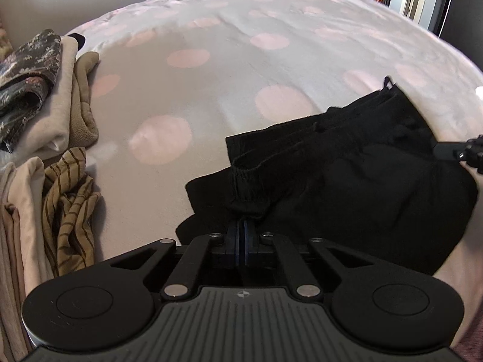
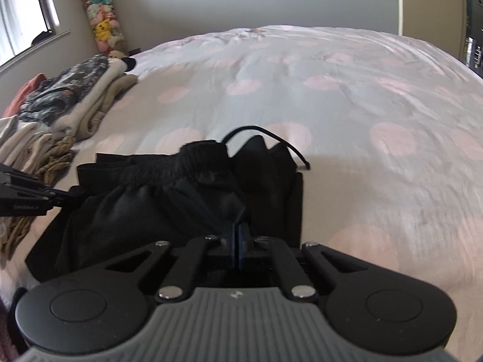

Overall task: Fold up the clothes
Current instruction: 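Lift the folded black garment with both tools off the bed, then carry the black garment with both tools toward the folded clothes stack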

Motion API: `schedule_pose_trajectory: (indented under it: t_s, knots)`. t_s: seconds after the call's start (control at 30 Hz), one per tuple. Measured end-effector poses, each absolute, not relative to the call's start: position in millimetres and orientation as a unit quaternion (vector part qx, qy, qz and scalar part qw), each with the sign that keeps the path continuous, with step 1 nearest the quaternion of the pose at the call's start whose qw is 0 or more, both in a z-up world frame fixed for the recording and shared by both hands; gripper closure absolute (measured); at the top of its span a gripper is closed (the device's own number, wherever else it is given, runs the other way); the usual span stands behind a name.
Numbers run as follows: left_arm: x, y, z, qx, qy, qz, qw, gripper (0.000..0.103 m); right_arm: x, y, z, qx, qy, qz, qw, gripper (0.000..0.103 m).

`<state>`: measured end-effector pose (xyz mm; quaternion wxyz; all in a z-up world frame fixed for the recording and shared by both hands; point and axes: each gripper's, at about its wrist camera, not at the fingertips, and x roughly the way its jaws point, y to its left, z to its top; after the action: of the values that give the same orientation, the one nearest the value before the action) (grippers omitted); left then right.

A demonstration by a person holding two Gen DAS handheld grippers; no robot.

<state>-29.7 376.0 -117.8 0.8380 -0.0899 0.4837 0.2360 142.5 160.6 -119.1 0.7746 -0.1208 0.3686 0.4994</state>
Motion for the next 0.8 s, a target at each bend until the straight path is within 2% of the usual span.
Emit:
schedule_pose_trajectory:
  t_s: [0.13, 0.17, 0.2, 0.23, 0.27, 0.3, 0.33, 0.37, 0.47, 0.53, 0.63, 0.8]
  knots:
    - [-30, 376, -118, -0.087, 0.479, 0.241, 0.840, 0.100, 148, 164, -126, -0.114, 0.382, 0.493, 0.773, 0.098]
    - [-32, 376, -114, -0.089, 0.474, 0.243, 0.842, 0.098, 147, 162, -124, -0.111, 0.378, 0.494, 0.775, 0.095]
    - [-37, 376, -108, -0.096, 0.463, 0.248, 0.846, 0.088, 146, 161, -122, -0.108, 0.373, 0.496, 0.777, 0.092]
    - [-41, 376, -101, -0.103, 0.452, 0.252, 0.850, 0.074, 146, 156, -117, -0.098, 0.362, 0.498, 0.782, 0.085]
    - [-48, 376, -92, -0.113, 0.433, 0.259, 0.856, 0.056, 145, 152, -112, -0.087, 0.351, 0.500, 0.787, 0.075]
    - [-55, 378, -84, -0.129, 0.413, 0.268, 0.861, 0.046, 144, 148, -107, -0.077, 0.340, 0.502, 0.791, 0.051]
    - [-62, 379, -77, -0.144, 0.394, 0.277, 0.865, 0.033, 144, 145, -104, -0.069, 0.332, 0.499, 0.798, 0.035]
    - [-68, 384, -75, -0.167, 0.383, 0.281, 0.864, 0.029, 145, 143, -101, -0.062, 0.325, 0.495, 0.804, 0.032]
    - [-75, 400, -80, -0.238, 0.380, 0.282, 0.849, 0.028, 156, 143, -105, -0.041, 0.344, 0.485, 0.803, 0.029]
    - [-71, 409, -92, -0.264, 0.401, 0.276, 0.833, 0.028, 164, 143, -110, -0.024, 0.361, 0.478, 0.800, 0.022]
    - [-64, 412, -108, -0.279, 0.435, 0.265, 0.814, 0.028, 171, 147, -118, -0.016, 0.376, 0.477, 0.794, 0.018]
    - [-63, 418, -126, -0.311, 0.439, 0.257, 0.803, 0.028, 181, 155, -132, -0.010, 0.402, 0.475, 0.783, 0.013]
